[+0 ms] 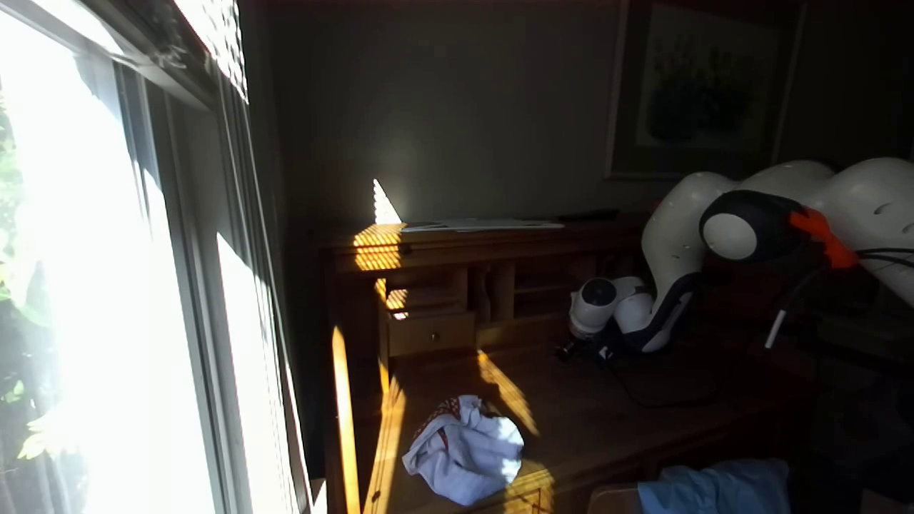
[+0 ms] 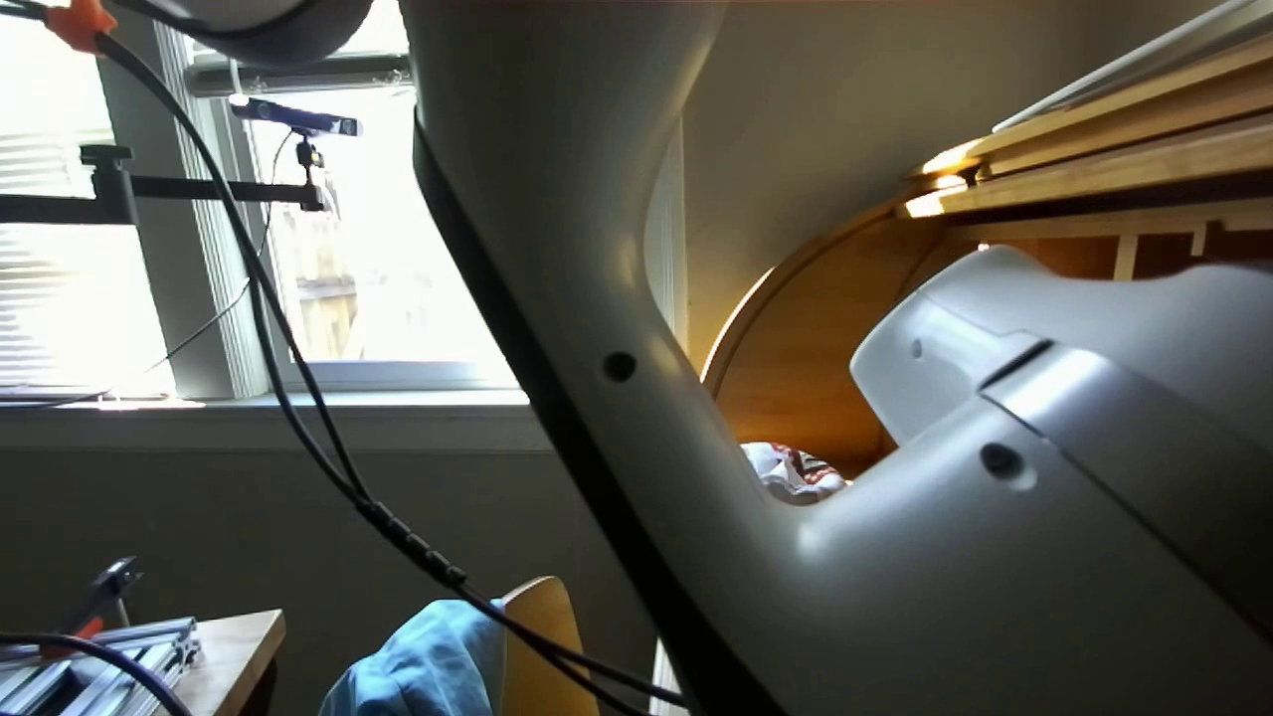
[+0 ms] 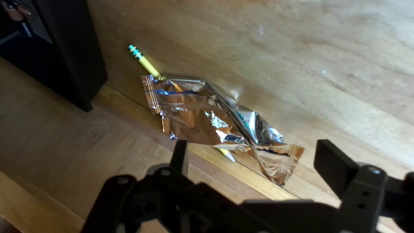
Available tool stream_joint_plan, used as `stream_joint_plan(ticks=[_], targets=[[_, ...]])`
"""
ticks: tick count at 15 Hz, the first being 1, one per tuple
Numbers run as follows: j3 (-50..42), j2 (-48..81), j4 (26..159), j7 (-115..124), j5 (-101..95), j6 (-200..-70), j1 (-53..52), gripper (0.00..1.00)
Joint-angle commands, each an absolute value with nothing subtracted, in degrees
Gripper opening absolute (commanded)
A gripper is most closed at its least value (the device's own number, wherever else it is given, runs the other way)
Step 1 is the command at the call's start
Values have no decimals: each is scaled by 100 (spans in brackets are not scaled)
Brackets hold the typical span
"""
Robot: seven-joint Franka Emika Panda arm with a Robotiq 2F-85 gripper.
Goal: Move the wrapper forward
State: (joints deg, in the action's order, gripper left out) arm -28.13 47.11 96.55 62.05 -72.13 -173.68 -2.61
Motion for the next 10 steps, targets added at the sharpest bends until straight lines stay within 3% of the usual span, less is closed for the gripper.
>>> stream_joint_plan(ticks=[1,8,9,10], targets=[[-3023,4982,9386,6579,-7436,-17631,-347,100],[-3466,5334,8993,6888,-7616,-18142,-595,100],[-3509,5370,8970,6881,-7588,-18181,-620,75],[-3564,5408,8948,6885,-7568,-18222,-652,72]])
